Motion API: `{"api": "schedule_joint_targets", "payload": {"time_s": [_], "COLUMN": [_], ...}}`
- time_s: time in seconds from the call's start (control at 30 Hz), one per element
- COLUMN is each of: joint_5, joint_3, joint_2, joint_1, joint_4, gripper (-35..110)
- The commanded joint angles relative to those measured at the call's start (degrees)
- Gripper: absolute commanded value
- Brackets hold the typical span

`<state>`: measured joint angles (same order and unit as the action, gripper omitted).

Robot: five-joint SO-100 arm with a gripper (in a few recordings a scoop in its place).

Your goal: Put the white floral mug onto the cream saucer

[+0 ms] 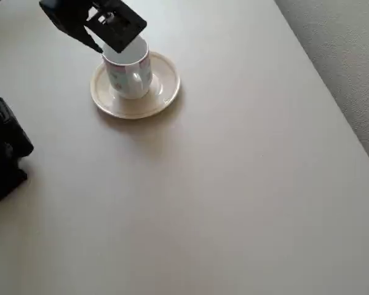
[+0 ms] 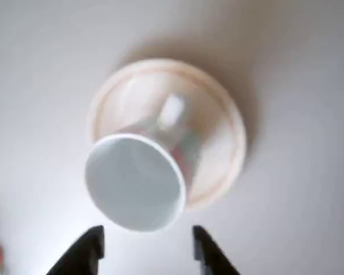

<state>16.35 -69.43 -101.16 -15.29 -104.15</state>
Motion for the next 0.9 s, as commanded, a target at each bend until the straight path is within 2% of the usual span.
{"api": "schedule_joint_targets", "payload": {"time_s": [0.0,0.1,0.23,0.4,0.63,0.87], "joint_5": [-1.5,-4.8,-6.7,-6.4,-6.3,-5.4], "joint_3": [3.2,-8.3,-36.6,-63.0,-86.5,-99.8], "joint_2": [-15.2,-22.5,-42.2,-60.4,-66.2,-83.8], "joint_1": [15.8,26.2,32.1,30.9,29.3,28.7], "joint_4": [-0.9,4.8,18.6,25.9,35.9,34.1], "gripper": [9,-2,-2,-2,-2,-2]}}
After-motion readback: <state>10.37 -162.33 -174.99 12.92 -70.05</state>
